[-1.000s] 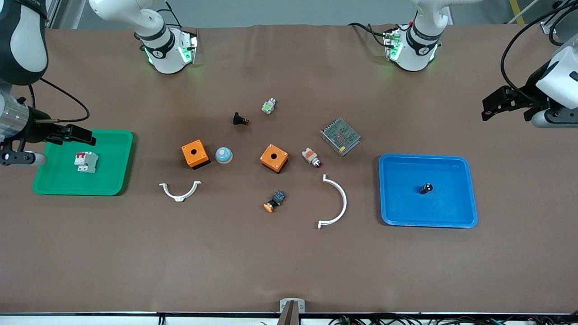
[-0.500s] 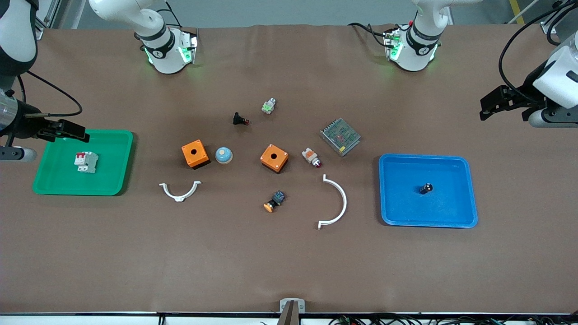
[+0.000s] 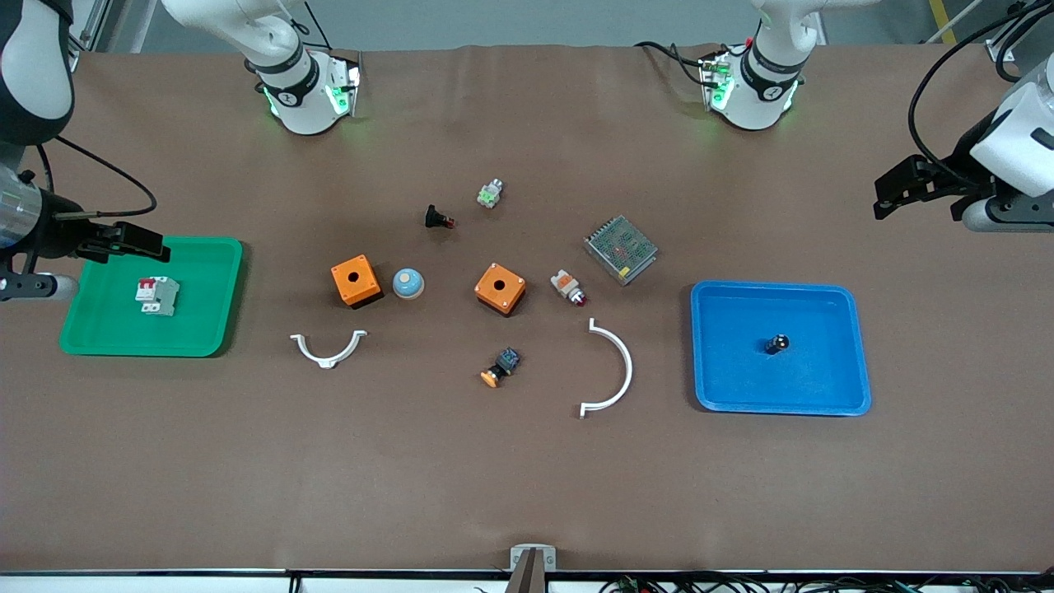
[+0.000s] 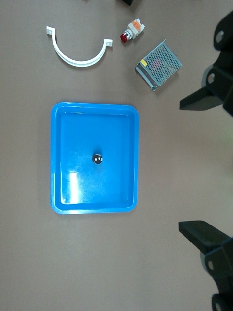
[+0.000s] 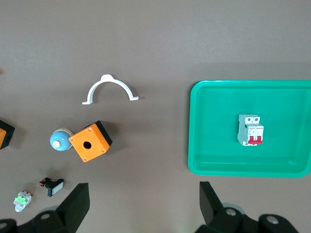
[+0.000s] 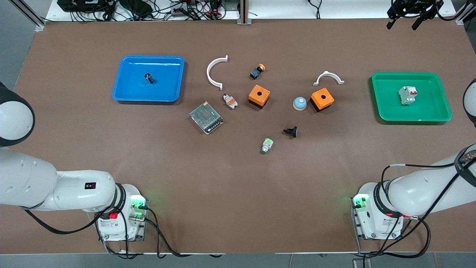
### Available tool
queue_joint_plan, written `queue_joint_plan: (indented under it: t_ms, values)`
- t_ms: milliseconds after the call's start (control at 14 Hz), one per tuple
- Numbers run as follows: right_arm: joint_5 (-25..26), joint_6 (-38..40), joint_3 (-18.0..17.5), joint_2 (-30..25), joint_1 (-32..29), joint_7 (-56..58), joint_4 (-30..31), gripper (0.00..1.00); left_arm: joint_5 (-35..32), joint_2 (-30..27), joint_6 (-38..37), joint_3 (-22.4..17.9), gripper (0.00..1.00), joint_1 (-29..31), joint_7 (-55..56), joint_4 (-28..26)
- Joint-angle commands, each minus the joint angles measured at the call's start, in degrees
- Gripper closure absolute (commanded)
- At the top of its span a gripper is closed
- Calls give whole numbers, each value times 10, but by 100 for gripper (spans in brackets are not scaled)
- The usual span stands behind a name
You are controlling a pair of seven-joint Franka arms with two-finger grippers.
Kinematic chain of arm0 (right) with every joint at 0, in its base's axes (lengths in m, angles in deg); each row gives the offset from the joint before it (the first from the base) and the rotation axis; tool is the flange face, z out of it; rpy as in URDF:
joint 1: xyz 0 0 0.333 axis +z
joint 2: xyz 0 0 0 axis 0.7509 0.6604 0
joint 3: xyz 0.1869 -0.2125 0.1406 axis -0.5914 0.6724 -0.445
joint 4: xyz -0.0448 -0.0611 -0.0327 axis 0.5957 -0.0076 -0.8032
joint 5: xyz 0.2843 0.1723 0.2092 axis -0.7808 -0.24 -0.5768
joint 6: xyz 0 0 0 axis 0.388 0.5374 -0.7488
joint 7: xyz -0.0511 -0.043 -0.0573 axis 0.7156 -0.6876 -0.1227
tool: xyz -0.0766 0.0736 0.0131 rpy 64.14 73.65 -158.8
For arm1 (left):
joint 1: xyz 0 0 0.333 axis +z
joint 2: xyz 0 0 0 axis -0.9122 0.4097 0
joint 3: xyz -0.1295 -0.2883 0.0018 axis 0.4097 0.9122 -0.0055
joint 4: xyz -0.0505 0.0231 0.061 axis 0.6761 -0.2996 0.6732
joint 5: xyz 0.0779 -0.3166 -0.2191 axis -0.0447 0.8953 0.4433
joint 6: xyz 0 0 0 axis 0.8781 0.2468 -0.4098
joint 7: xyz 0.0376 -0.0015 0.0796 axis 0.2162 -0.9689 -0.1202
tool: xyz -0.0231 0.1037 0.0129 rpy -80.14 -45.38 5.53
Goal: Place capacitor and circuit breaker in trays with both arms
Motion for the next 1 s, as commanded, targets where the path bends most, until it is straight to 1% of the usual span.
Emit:
queue_joint_plan:
  t_ms: [0, 214, 286, 429, 786, 929]
  values:
    - [24, 6, -95, -20, -86, -21, 0, 0, 1, -7, -4, 5, 0, 2, -6, 0]
    - [29, 3, -158, -23, -147, -22, 0, 0, 1, -7, -4, 12, 0, 1, -3, 0]
    - [29, 2, -163, -24, -152, -22, 0, 0, 1, -7, -4, 12, 0, 0, -2, 0]
    - [29, 0, -162, -24, -150, -22, -2, 0, 1, -7, -4, 13, 0, -1, 1, 6]
    - [29, 0, -163, -33, -151, -21, -57, 0, -6, -3, -5, 11, 0, 1, 2, 8]
    - [31, -1, -162, -31, -151, -21, -62, 0, -10, -3, -5, 11, 0, 2, 6, 8]
